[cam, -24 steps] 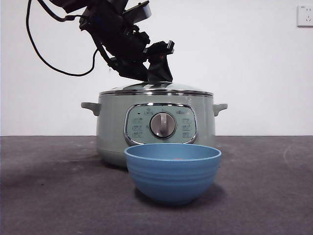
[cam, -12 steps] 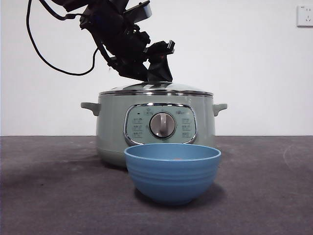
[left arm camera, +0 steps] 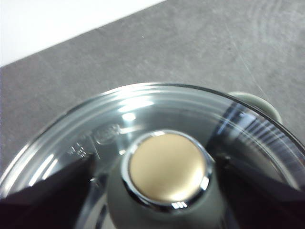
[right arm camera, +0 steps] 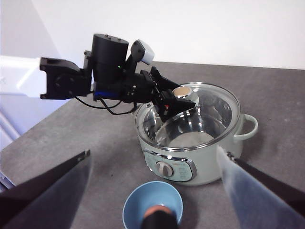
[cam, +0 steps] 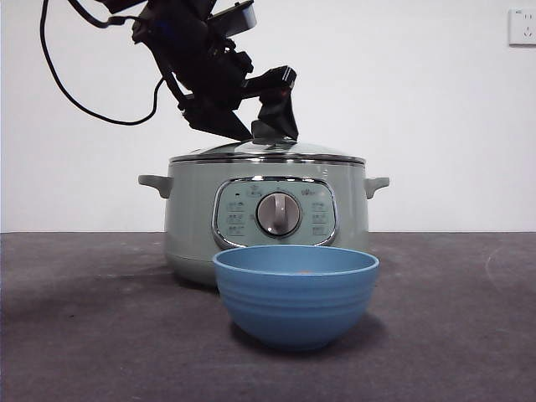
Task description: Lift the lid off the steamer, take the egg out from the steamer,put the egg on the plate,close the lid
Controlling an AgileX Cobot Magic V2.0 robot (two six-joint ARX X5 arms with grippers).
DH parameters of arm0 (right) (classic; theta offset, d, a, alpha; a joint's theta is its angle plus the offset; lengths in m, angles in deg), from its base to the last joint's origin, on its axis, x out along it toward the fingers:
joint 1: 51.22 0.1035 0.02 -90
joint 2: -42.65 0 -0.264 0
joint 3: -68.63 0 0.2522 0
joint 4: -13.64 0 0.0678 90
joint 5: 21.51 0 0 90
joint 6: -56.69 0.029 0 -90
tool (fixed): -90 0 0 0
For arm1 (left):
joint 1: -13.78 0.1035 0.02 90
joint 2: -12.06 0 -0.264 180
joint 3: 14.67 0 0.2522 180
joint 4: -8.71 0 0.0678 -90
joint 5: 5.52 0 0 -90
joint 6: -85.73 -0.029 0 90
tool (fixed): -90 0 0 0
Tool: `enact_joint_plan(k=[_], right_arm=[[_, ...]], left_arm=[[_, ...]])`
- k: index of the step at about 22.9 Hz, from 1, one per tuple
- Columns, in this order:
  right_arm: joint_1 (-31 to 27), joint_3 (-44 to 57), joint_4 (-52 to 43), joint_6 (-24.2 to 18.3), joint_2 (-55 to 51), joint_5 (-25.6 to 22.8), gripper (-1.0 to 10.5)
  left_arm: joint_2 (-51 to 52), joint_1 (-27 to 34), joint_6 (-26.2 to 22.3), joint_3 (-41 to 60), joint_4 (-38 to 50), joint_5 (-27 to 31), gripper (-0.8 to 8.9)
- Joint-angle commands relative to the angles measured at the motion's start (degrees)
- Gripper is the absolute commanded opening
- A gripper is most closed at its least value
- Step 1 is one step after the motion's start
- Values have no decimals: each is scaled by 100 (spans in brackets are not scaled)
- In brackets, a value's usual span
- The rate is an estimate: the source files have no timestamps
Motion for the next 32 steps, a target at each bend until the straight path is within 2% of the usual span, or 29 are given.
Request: enact_joint_plan(k=[1,9,14,21,23,26,28,30,32], right_arm=[[9,-13,33,-35,9,7,444],[9,-13,437,-35,17,13,444],[9,-13,776,-35,17,302,442],[9,-13,1239,-44,48,765,440],[9,-13,1366,-42,50,763,437],[11,-13,1482,-42,55,765,394],[11,-13,1493,-42,55,763,232],[11,-13,1491,-44,55,763,101],[11,-13,1504,-44,55,765,-11]], left_arm=[[160,-22,-79,70,-61,-11,542],[992,-31,-81,70,-627,-26,540],[1895,-31,-79,70,-1585,-46,539],[3272,-31,39,70,-3038,-367,523],[3602,-31,76,70,-3357,-522,432],[4039,-31,81,70,-3759,-765,206],[4271,-31,153,70,-3934,-776,63],[4428,-31,216,70,-4052,-782,-15],[4540,-31,225,70,-4172,-778,-9]])
